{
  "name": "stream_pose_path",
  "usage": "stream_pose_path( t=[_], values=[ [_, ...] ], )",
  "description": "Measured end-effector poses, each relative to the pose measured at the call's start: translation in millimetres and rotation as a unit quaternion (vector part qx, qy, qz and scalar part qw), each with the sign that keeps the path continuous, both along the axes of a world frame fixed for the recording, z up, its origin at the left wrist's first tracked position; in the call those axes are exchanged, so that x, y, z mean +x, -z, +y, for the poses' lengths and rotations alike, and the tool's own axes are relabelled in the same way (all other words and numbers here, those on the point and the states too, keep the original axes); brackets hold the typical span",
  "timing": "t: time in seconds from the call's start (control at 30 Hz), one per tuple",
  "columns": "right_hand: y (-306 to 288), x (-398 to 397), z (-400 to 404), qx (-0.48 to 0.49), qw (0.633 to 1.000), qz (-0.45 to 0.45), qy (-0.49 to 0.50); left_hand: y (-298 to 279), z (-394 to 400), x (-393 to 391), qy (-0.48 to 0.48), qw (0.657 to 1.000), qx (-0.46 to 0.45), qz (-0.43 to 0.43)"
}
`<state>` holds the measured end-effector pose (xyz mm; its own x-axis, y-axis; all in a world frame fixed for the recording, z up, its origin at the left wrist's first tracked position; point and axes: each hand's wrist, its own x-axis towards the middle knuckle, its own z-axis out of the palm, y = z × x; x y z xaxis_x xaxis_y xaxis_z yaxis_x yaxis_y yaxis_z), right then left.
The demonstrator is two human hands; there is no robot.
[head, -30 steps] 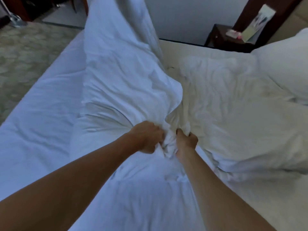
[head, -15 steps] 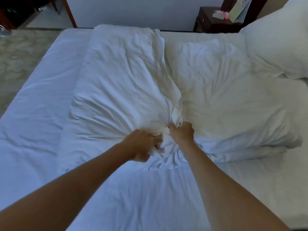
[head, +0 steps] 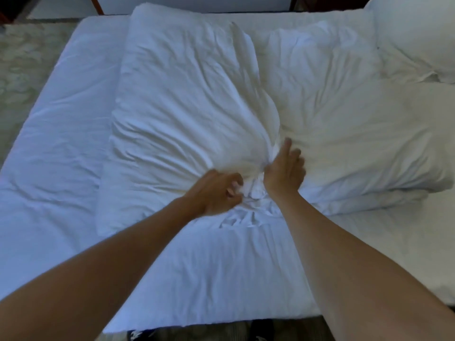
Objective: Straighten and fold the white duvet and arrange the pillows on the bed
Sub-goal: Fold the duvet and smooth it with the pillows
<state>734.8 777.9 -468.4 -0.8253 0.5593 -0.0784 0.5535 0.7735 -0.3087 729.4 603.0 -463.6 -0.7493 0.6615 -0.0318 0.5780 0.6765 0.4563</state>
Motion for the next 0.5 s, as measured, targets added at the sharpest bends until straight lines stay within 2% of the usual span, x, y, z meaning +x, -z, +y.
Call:
stream_pose_path(
  t=[0.07,0.17,0.23,0.3,0.33,0.4,0.5],
  values=[
    [-16.3,-9.5,-13.3,0.093,0.99,0.028,-0.099,-14.5,-21.7,-6.3,-0.046,0.995,0.071,0.057],
    [-42.6,-25.5,-43.9,0.135,0.962,0.05,-0.231,-26.2,-59.9,-17.8,-0.121,0.977,0.114,0.13],
    [-56.5,-39.4,-72.9,0.105,0.951,0.076,-0.282,-32.6,-82.4,-30.5,-0.169,0.961,0.097,0.194],
    [-60.9,-55.2,-102.3,0.065,0.94,0.073,-0.328,-34.9,-103.7,-45.0,-0.242,0.945,0.015,0.222],
    [-58.2,-62.0,-113.2,0.055,0.935,0.058,-0.344,-32.3,-114.9,-51.0,-0.275,0.939,-0.045,0.2],
    [-34.6,-71.5,-119.3,0.049,0.941,0.016,-0.335,-16.2,-128.8,-59.9,-0.308,0.937,-0.136,0.094],
    [22.1,-67.6,-100.3,0.067,0.957,-0.024,-0.28,37.5,-121.4,-61.6,-0.271,0.943,-0.195,0.011]
  ],
)
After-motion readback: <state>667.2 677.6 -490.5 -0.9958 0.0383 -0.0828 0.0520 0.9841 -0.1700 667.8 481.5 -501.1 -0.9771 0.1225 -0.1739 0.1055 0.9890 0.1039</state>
